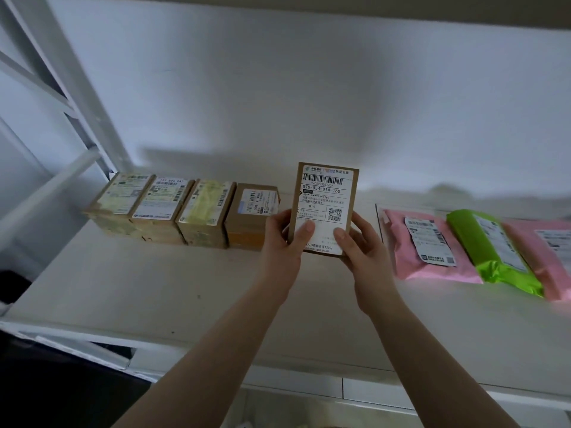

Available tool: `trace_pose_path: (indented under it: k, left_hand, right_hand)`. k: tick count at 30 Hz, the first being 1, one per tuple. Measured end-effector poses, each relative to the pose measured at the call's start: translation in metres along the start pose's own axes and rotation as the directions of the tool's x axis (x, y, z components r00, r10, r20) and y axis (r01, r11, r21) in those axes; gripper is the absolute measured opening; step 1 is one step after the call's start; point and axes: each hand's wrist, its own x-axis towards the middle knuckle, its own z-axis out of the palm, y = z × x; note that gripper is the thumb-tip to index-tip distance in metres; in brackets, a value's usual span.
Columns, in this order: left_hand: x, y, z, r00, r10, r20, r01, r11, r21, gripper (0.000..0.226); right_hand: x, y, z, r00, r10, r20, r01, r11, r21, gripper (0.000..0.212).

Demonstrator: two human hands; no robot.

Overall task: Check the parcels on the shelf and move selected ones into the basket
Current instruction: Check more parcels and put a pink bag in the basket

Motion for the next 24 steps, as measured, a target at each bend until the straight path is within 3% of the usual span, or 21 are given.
trace_pose_path:
  k: [4, 7, 10, 13, 16, 19, 24]
  left_hand:
    - [0.006, 0.001, -0.004, 1.0, 0.004, -0.019, -0.003, 0.997, 0.071, 0.039]
    - [0.018, 0.002, -0.014, 0.992, 0.096, -0.083, -0.062, 0.936, 0.347, 0.05]
    - [0.038, 0.003, -0.031, 0.965, 0.251, -0.081, -0.135, 0.734, 0.665, 0.06]
    - [0.061, 0.001, -0.047, 0.969, 0.237, -0.063, -0.066, 0.498, 0.865, 0.069]
    - [0.075, -0.006, -0.054, 0.989, 0.147, -0.031, -0.018, 0.319, 0.947, 0.078]
    - [0.076, -0.014, -0.057, 0.991, 0.137, 0.002, -0.031, 0.211, 0.977, 0.081]
    - [0.076, -0.02, -0.06, 0.982, 0.187, 0.012, -0.047, 0.185, 0.982, 0.081]
  right_hand:
    - [0.005, 0.002, 0.001, 0.998, 0.034, -0.046, -0.036, 0.999, -0.041, 0.037]
    - [0.015, 0.006, 0.0, 0.984, 0.118, -0.136, -0.13, 0.988, -0.082, 0.038]
    - [0.029, 0.015, 0.002, 0.962, 0.2, -0.186, -0.228, 0.963, -0.144, 0.044]
    - [0.044, 0.028, 0.007, 0.941, 0.265, -0.209, -0.307, 0.929, -0.208, 0.049]
    - [0.055, 0.039, 0.019, 0.93, 0.276, -0.241, -0.342, 0.891, -0.299, 0.054]
    - [0.06, 0.045, 0.032, 0.937, 0.248, -0.244, -0.329, 0.862, -0.385, 0.045]
    - [0.063, 0.051, 0.038, 0.939, 0.273, -0.21, -0.339, 0.834, -0.436, 0.047]
